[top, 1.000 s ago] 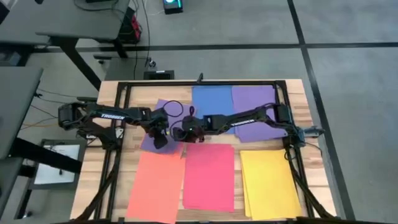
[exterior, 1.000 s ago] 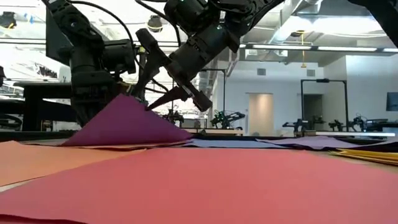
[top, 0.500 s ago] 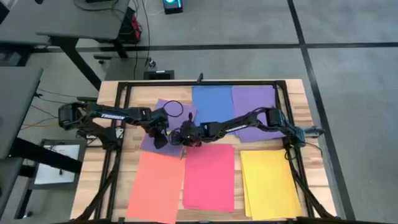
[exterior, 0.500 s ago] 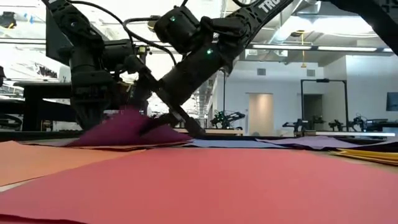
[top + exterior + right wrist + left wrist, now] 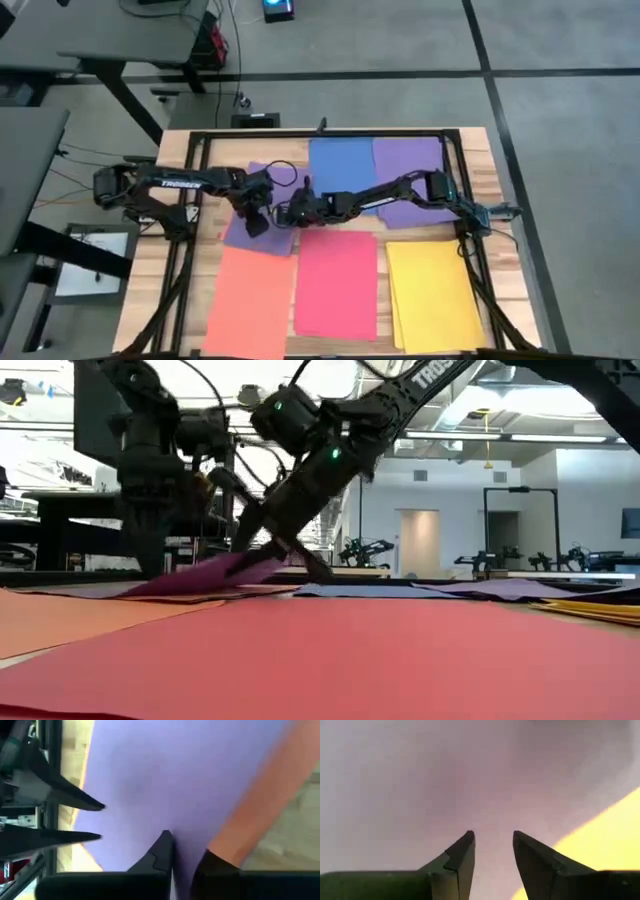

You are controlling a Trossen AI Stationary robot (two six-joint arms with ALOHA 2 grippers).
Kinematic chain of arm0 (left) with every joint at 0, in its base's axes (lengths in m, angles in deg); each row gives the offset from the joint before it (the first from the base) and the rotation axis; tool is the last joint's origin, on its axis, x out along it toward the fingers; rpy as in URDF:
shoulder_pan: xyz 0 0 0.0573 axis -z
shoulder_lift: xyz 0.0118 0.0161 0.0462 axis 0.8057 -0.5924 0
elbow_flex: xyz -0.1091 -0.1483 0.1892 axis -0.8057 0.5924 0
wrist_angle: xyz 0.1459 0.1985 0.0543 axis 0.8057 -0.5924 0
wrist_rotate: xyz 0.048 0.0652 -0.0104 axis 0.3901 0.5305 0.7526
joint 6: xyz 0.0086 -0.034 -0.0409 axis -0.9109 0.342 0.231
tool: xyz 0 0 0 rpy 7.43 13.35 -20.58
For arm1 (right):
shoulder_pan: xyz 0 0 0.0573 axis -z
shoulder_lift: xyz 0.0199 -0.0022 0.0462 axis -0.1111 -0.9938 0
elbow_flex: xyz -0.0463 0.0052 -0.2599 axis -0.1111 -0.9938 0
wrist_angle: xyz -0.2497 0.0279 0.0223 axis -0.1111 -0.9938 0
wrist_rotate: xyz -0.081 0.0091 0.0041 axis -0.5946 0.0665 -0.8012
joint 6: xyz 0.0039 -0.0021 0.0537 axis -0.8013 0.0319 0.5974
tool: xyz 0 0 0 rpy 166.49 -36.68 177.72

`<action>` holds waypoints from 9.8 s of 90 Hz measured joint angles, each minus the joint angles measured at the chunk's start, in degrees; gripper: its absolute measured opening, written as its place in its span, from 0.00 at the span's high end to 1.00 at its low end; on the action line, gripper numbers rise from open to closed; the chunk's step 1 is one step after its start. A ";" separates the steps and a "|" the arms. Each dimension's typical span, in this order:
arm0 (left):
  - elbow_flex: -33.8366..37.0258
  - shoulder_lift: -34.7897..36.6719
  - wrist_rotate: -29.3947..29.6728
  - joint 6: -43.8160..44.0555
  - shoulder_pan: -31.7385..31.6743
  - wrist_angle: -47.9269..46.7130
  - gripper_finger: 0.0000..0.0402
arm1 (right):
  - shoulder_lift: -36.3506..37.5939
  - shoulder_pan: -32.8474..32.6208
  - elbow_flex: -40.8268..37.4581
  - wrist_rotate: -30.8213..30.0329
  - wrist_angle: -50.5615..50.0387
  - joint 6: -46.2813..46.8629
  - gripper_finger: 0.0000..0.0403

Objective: Organize paper
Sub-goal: Stack the purple paper on the top right purple papers, then stack the orange paper on the bottom left light orange papers

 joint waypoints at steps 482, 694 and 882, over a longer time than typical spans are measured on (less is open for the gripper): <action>-14.98 14.18 12.86 7.74 -2.69 -18.76 0.71 | 16.56 34.21 -19.56 6.29 -32.30 -92.08 1.00; -14.96 14.20 14.30 0.57 -2.71 -22.28 0.71 | 35.21 7.90 -44.43 10.30 -37.23 -11.99 1.00; -14.96 14.20 14.32 4.68 -2.69 -25.07 0.71 | 32.14 18.66 -38.54 4.63 -32.01 -35.62 1.00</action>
